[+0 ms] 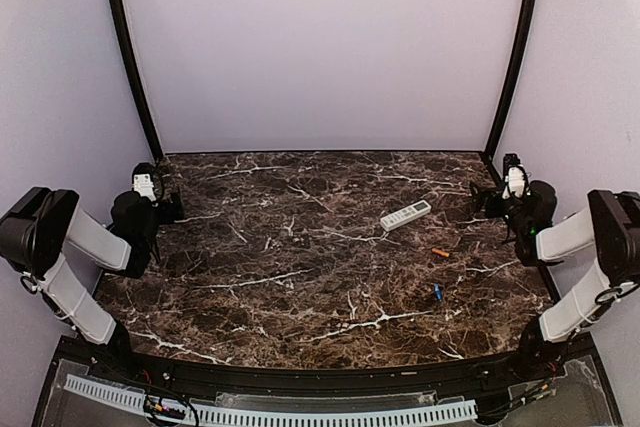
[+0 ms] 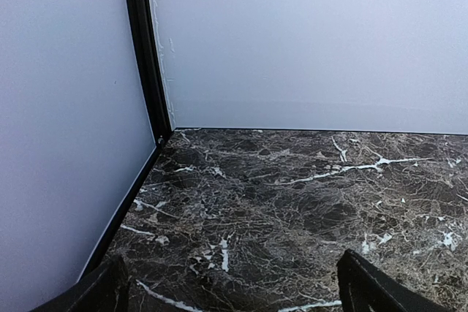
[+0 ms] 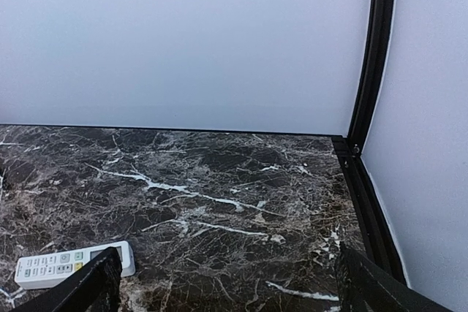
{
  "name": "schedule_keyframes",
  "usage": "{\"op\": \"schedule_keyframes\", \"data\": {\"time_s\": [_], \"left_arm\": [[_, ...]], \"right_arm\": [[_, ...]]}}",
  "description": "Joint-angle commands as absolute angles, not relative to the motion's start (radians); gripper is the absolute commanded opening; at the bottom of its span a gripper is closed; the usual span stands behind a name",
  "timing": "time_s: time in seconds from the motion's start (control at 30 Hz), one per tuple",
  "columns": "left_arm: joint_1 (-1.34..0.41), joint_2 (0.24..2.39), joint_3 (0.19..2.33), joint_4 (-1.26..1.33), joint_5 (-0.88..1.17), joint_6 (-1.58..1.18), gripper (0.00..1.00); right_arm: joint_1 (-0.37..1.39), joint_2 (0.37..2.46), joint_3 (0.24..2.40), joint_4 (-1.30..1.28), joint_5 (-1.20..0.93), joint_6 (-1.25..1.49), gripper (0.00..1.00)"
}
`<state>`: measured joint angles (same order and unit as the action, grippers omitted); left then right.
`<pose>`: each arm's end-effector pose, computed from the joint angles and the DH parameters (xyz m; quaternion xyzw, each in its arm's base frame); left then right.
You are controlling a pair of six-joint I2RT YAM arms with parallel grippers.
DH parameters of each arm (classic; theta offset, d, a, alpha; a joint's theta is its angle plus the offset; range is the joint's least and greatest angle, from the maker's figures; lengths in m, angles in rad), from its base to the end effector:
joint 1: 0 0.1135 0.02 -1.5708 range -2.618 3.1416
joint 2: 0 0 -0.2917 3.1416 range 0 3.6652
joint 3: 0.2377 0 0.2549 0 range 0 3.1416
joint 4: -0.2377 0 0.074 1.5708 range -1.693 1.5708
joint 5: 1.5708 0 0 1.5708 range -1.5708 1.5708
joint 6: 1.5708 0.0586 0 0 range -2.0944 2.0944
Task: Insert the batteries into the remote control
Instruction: Pick up the remote control from the center of the board.
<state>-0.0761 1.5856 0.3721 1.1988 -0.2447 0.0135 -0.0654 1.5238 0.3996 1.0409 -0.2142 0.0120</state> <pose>0.2982 -0.0085 0.1921 -0.0539 0.7101 0.0651 0.6990 0.2984 -0.0071 0.1964 -0.0440 0.7340 0.0607 0.6750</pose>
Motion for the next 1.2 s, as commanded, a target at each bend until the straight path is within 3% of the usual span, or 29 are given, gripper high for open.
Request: {"op": "schedule_keyframes", "data": {"time_s": [0.0,0.13,0.27,0.33,0.47,0.67,0.9,1.17], "left_arm": [[-0.071,1.587,0.37,1.212,-0.241,0.005,0.99],[-0.061,1.584,0.378,1.194,-0.218,0.004,0.99],[-0.048,1.496,0.424,1.041,-0.302,-0.044,0.99],[-0.053,1.425,0.505,0.832,-0.371,-0.079,0.99],[-0.091,1.333,0.619,0.652,-0.375,-0.085,0.98],[-0.246,1.257,0.848,0.345,-0.328,-0.064,0.94],[-0.33,1.23,0.889,0.261,-0.226,-0.078,0.91],[-0.368,1.222,0.82,0.317,-0.196,0.009,0.9]], "right_arm": [[-0.063,1.351,0.517,0.755,-0.119,0.059,0.99],[-0.065,1.274,0.634,0.461,-0.208,0.181,0.97],[-0.03,1.27,0.735,0.234,-0.23,0.352,0.83],[0.041,1.284,0.819,0.081,-0.165,0.391,0.81],[0.205,1.33,0.918,-0.145,0.121,0.491,0.81],[0.39,1.535,1.073,-0.357,0.323,0.656,0.98],[0.474,1.871,1.405,-0.601,0.417,0.806,0.99],[0.496,2.121,1.599,-0.696,0.375,0.89,0.99]]}}
